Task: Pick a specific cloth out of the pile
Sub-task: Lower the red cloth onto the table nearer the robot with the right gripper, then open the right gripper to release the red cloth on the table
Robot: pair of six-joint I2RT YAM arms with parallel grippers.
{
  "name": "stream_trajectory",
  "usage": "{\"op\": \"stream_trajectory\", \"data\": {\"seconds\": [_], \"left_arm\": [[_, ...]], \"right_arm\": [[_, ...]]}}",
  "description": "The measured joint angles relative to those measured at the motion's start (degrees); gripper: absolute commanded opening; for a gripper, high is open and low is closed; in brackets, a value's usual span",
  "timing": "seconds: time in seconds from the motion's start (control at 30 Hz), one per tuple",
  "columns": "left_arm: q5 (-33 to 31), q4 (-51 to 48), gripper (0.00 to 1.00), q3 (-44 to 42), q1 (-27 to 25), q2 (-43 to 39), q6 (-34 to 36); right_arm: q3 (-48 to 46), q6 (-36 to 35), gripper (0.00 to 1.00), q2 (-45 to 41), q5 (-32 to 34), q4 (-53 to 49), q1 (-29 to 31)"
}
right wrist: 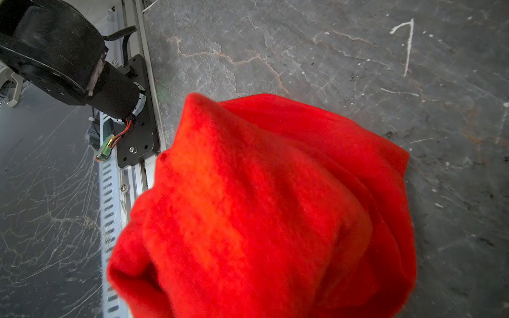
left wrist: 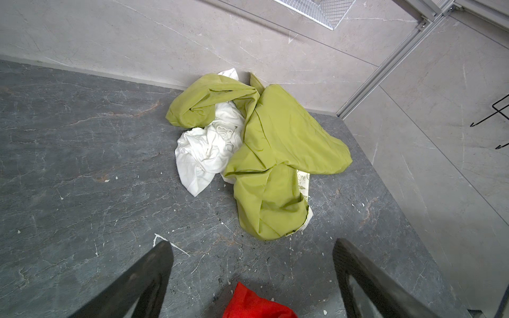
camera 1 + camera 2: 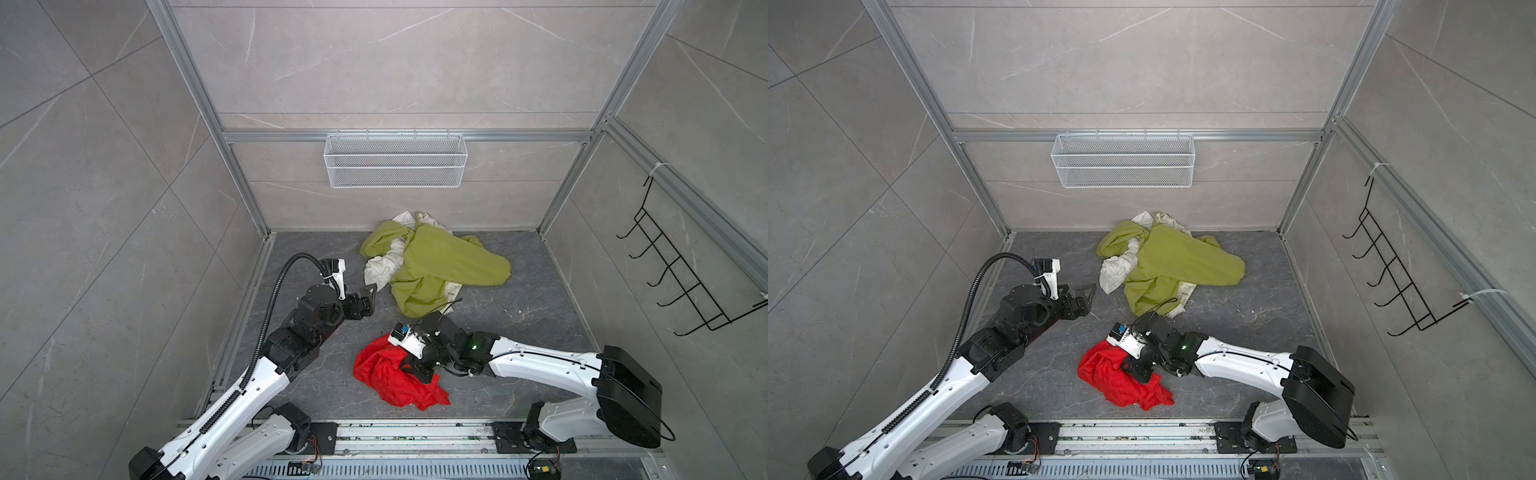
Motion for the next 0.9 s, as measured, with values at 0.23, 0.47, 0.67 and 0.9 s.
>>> {"op": "stream_trajectory", "data": {"seconds": [0.23, 0.47, 0.67, 0.9], "left_arm": [[0.00, 0.07, 0.94, 0.00, 0.00, 0.00, 0.24], [0.00, 0.13, 0.94, 0.39, 0.00, 0.28, 0.63], [0.02, 0.13, 0.94, 0.42, 0.00, 0.28, 0.87], [0.07, 0.17, 0.94, 0.42, 0.00, 0.76, 0.87]], "right_arm": [[0.11, -0.02, 0.07, 4.22, 0.00, 1.79, 1.33], [1.01, -0.02, 0.12, 8.11, 0.04, 3.41, 2.58], [1.36, -0.02, 0.15, 9.88, 0.09, 4.15, 3.04], [1.44, -0.02, 0.18, 12.61, 0.11, 6.19, 3.13]]}}
